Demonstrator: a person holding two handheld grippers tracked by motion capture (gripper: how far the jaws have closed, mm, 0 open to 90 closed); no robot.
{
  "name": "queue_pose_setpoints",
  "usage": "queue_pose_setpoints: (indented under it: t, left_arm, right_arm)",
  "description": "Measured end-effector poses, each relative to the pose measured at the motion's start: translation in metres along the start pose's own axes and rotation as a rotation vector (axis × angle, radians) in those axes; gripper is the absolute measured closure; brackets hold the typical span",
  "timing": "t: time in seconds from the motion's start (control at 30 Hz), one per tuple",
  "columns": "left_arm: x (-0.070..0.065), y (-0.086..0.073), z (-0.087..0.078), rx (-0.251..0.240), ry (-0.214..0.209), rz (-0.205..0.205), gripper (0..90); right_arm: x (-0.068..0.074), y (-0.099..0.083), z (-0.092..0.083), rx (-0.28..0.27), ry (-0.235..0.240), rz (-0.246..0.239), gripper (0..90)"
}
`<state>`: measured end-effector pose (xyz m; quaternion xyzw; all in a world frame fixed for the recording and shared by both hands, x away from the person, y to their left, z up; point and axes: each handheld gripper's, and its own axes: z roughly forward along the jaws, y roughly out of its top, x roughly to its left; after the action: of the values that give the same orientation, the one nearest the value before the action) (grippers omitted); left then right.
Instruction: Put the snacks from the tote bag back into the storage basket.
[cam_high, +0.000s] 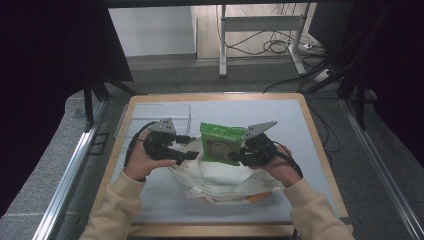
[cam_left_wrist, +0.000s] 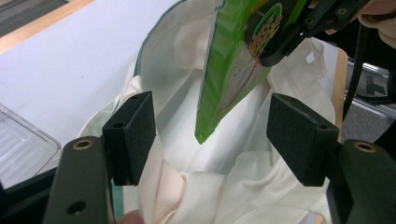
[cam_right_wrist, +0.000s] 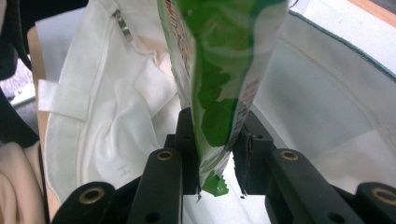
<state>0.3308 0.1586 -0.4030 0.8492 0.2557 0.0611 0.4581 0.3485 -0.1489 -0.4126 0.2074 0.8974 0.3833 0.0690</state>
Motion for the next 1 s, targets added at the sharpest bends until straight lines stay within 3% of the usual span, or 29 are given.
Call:
queue_pose_setpoints:
  t: [0.7,1.0]
  left_arm:
    - [0.001,0.019,-0.007,0.04,0.0,0.064,31.9]
    - [0.001,0.031,-0.001,0.079,-0.015,0.092,32.4]
  right_arm:
    - [-0.002,0.009,0.009,0.158,0.008,-0.074,72.6]
    - [-0.006,0.011,0.02,0.254,0.008,-0.122,72.5]
